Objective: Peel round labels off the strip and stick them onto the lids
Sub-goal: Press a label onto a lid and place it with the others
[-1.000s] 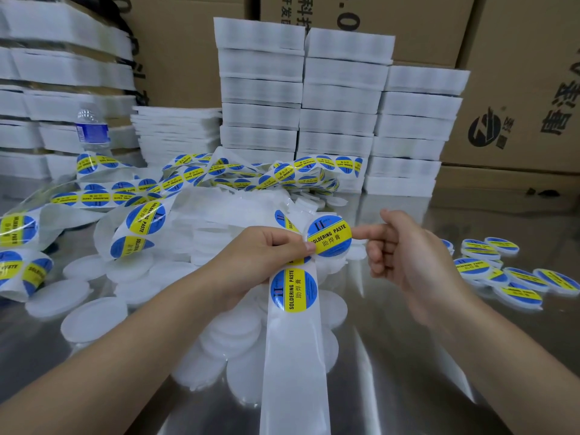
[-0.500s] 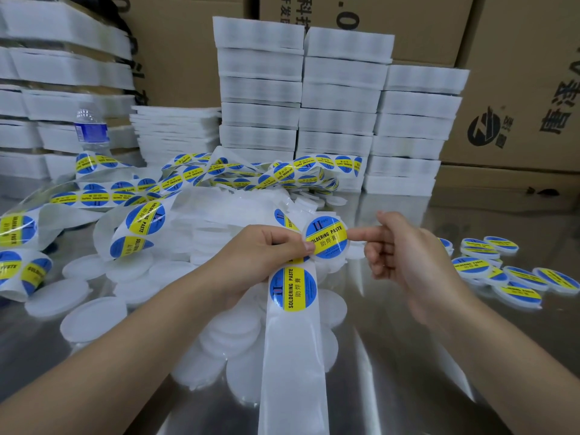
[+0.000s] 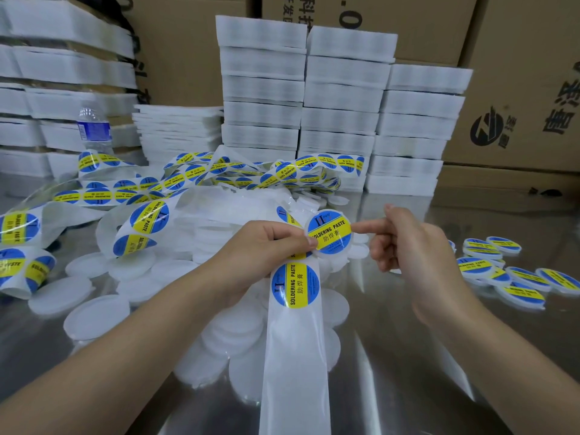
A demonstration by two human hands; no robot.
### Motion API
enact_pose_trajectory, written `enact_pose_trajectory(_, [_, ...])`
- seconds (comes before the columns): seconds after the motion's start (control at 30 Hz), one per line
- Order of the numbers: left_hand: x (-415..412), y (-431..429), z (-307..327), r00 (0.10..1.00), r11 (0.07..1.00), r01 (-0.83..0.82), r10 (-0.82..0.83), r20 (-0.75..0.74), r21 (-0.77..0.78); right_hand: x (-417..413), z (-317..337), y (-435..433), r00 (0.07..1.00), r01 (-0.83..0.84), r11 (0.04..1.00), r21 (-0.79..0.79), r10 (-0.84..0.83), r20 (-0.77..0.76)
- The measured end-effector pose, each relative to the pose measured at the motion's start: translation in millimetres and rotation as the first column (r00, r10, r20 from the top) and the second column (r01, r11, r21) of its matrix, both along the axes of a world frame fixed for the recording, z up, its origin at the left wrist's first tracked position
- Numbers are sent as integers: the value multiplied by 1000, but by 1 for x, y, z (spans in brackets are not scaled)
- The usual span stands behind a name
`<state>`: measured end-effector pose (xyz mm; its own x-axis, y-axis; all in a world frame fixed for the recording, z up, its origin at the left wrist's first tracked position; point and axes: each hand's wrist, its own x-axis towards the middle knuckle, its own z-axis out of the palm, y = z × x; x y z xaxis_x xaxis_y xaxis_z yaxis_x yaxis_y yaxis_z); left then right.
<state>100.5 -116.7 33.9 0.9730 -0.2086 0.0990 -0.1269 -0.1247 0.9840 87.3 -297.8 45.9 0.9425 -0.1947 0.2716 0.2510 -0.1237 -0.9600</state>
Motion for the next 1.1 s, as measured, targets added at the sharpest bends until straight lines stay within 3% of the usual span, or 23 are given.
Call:
enact_pose_trajectory(0.2, [0, -1, 0, 1000, 1000, -9, 9, 2, 0, 0, -1, 0, 996, -31, 999, -35, 34, 88])
enact_pose_trajectory(0.4, [-6, -3, -1, 990, 992, 123, -122, 70, -6, -8, -16, 7, 967, -2, 914, -405, 105, 233])
enact_pose_trajectory(0.5, [-11, -4, -2, 970, 976, 217, -217, 108, 10, -7, -19, 7, 965, 47, 862, -504, 91, 245])
enact_pose_trajectory(0.83, [-14, -3, 0, 954, 961, 276, -277, 112, 26, -7, -16, 8, 961, 2, 847, -532, 146, 236])
enact_pose_trajectory(1.1, [-14, -2, 2, 954, 958, 280, -285, 93, 63, -3, -17, 5, 949, 83, 823, -563, 106, 296])
